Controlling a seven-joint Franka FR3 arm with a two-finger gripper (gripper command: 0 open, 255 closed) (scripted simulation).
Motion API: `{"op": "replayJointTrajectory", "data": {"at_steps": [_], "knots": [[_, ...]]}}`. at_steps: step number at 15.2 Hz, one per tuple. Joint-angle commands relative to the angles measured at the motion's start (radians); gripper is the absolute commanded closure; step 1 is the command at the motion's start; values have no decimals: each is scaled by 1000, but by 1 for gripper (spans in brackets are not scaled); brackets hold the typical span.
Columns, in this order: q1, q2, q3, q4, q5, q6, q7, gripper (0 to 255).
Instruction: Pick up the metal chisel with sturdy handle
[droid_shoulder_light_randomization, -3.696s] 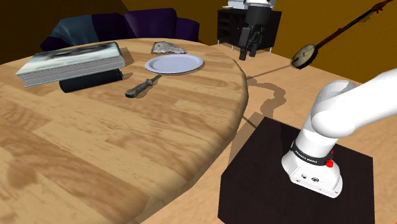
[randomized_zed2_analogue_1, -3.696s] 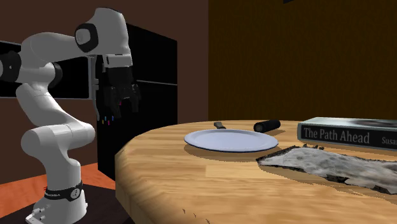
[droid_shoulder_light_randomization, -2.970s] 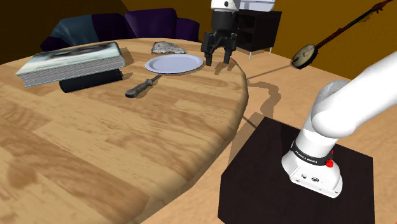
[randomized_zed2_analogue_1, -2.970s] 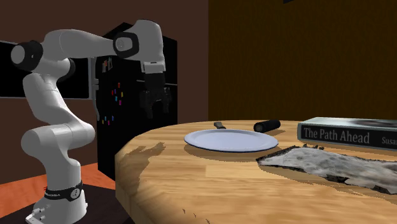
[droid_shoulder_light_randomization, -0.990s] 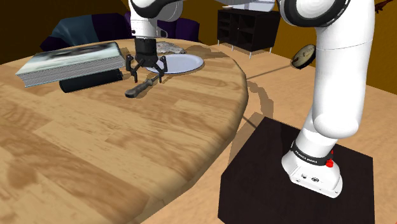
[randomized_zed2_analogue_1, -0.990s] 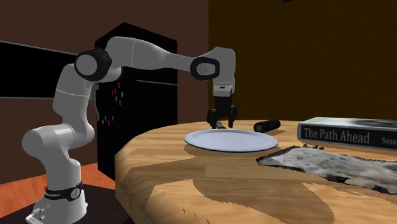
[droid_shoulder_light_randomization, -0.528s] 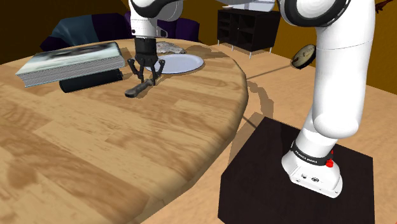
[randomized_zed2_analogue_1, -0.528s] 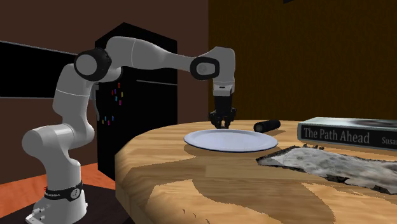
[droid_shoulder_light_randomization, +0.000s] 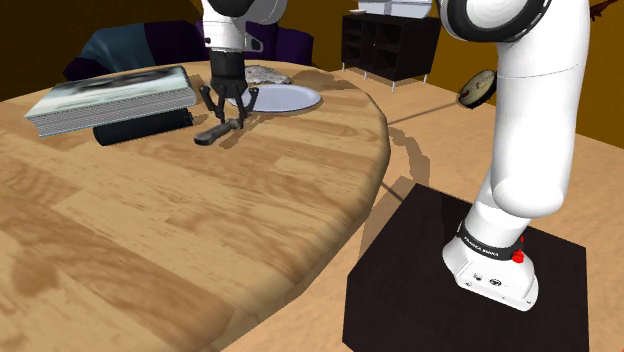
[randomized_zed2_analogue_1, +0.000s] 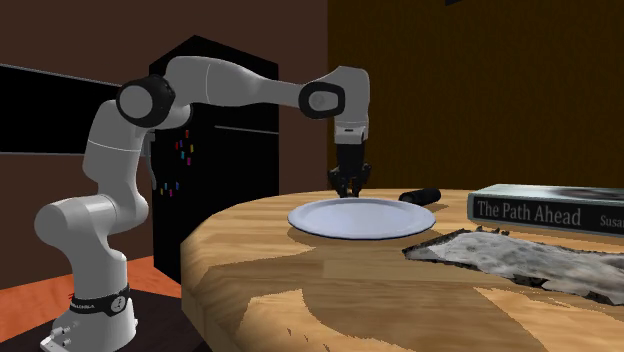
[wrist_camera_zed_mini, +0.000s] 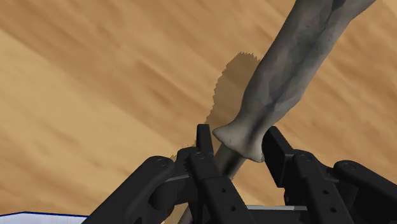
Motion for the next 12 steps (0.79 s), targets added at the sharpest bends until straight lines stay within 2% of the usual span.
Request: {"op": "replayJointTrajectory", "data": {"at_steps": [1, 10, 12], "knots": [[2, 5, 0, 36, -2, -31, 7, 255], [12, 34, 3, 198, -14, -161, 37, 255], [12, 35, 3, 202, -14, -164, 38, 255]]}}
